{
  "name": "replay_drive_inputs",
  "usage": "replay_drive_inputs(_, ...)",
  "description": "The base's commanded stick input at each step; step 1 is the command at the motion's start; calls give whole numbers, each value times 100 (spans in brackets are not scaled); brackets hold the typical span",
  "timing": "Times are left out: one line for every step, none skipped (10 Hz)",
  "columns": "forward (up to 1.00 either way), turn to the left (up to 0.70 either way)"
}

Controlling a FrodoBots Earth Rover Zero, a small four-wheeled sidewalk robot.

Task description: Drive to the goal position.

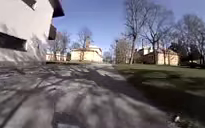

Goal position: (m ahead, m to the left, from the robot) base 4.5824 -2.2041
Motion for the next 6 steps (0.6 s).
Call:
replay_drive_inputs(85,0)
replay_drive_inputs(85,0)
replay_drive_inputs(85,0)
replay_drive_inputs(85,0)
replay_drive_inputs(85,0)
replay_drive_inputs(85,0)
